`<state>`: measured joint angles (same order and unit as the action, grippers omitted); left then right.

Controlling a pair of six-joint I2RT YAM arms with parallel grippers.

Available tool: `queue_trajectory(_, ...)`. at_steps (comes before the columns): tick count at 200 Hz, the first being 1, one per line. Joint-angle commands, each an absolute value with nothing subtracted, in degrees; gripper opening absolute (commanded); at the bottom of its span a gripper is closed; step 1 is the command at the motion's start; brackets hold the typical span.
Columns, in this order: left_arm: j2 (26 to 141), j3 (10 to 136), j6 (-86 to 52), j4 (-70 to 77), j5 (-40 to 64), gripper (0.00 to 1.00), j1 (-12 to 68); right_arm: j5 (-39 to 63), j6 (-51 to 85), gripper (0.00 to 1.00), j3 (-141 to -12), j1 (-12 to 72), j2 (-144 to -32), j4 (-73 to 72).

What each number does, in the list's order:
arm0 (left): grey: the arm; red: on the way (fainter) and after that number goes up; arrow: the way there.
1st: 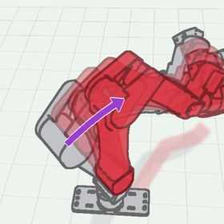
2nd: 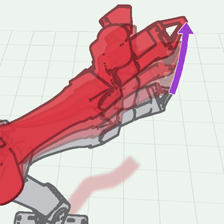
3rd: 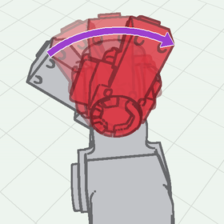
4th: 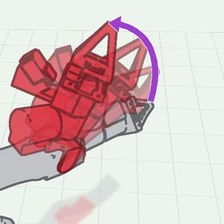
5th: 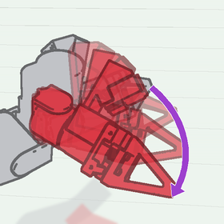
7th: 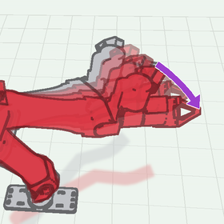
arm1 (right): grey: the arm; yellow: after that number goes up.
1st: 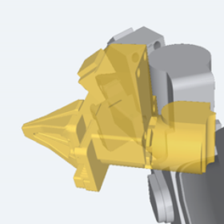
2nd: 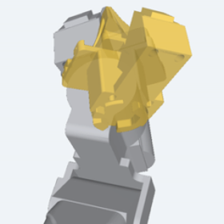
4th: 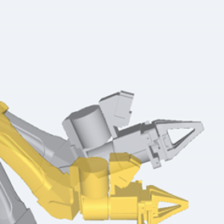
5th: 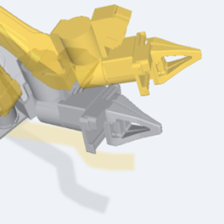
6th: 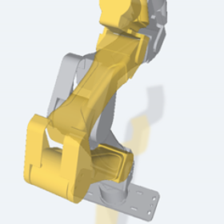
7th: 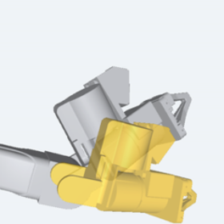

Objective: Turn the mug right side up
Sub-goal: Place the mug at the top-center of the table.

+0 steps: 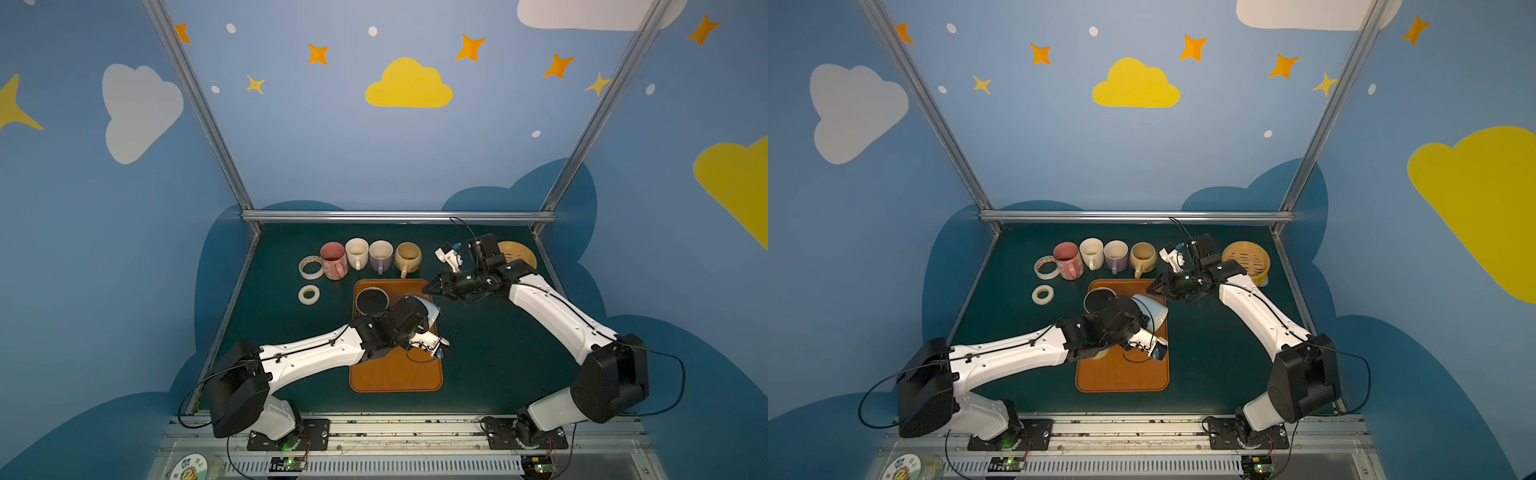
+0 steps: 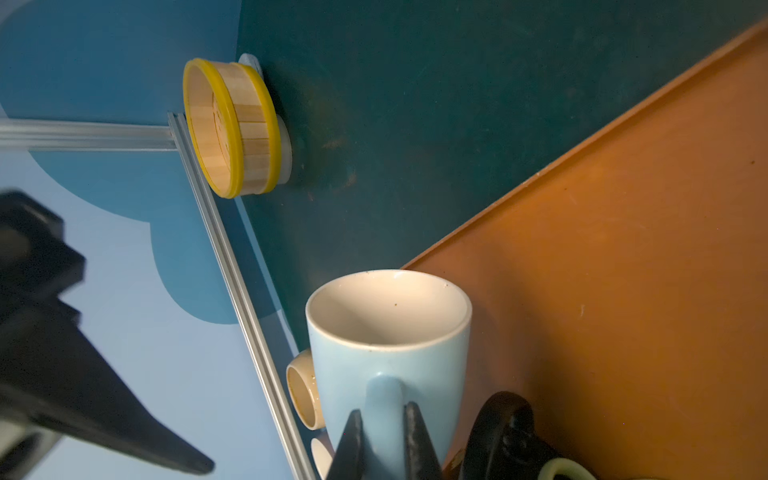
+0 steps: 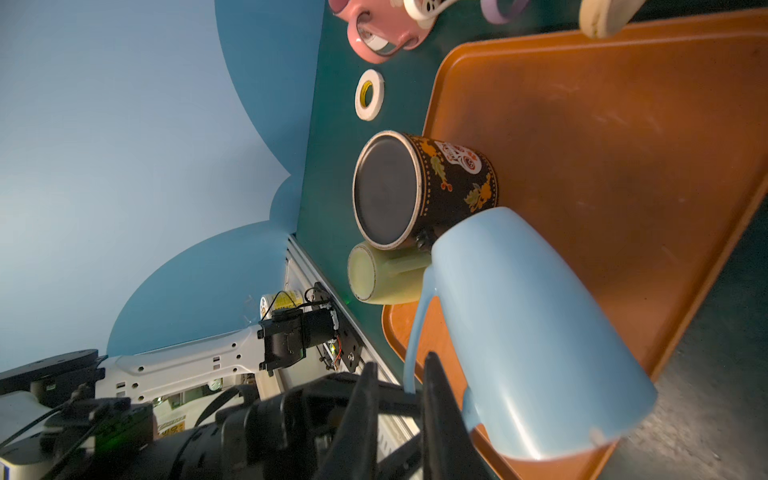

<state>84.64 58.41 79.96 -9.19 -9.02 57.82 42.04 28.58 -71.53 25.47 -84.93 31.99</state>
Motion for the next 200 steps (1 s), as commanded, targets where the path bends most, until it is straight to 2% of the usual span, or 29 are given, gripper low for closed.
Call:
queue_trajectory(1, 84.2, 61.9, 70.8, -7.2, -5.9, 0.03, 56.1, 38.4, 30.5, 0.15, -69.8, 23.8, -79.7, 28.9)
queue_trajectory(47, 85.2, 64.5, 60.2, -4.3, -1.8, 0.04, 53.5, 28.6, 30.5, 0.16, -65.6, 20.4, -69.6, 26.0)
queue_trajectory(132, 87.8, 69.0, 34.0, 4.4, 6.4, 0.03, 46.4, 18.3, 29.9, 0.21, -52.8, 17.3, -50.7, 17.5)
queue_trajectory(175, 92.0, 72.5, 23.7, 9.5, 8.9, 0.03, 44.1, 12.7, 29.8, 0.25, -50.6, 17.2, -42.9, 18.3)
queue_trajectory(191, 93.7, 72.7, 20.1, 13.4, 7.5, 0.03, 43.3, 10.6, 30.5, 0.32, -49.4, 17.1, -40.0, 18.5)
queue_trajectory(200, 94.7, 72.6, 17.7, 16.2, 6.7, 0.03, 42.9, 9.4, 30.7, 0.32, -48.6, 17.1, -38.4, 18.6)
